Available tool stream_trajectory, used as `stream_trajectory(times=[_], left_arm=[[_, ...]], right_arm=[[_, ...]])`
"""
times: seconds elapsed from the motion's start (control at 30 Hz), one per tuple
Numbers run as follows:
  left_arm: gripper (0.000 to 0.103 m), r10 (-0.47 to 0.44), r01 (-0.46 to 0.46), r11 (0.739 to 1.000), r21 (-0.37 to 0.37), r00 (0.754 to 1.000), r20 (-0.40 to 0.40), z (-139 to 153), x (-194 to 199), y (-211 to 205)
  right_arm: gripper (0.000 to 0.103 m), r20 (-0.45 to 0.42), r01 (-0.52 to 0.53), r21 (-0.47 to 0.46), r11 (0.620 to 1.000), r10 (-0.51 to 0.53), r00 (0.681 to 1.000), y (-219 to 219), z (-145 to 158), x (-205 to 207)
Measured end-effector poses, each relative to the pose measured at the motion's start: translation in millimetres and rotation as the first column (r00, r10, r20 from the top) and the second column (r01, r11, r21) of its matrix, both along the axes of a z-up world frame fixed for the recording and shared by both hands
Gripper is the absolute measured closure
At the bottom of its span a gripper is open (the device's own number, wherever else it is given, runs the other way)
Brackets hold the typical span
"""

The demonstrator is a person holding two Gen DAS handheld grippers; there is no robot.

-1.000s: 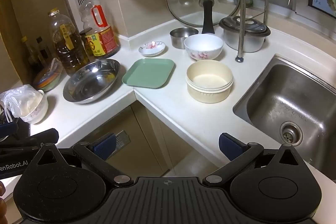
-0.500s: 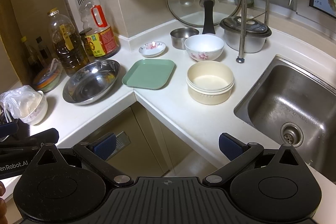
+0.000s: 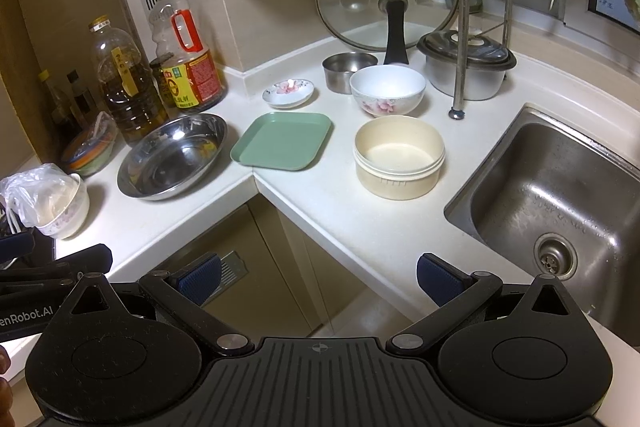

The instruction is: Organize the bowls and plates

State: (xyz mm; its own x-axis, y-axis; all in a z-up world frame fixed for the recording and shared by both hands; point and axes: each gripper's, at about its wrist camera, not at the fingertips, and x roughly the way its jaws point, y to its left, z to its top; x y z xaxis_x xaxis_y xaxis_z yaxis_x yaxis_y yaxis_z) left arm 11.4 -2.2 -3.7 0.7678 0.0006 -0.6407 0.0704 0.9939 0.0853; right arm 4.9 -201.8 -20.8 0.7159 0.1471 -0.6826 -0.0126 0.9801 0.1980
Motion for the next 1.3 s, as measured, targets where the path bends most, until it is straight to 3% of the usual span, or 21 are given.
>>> stream_trajectory(times=[1.3], left_arm=[[0.000,0.001,-0.001,1.000,-0.001,1.000,-0.006,0,5,-11]], right_arm=[[0.000,-0.005,-0.002,0.000,1.000,0.002,1.000,-4,-1,2]])
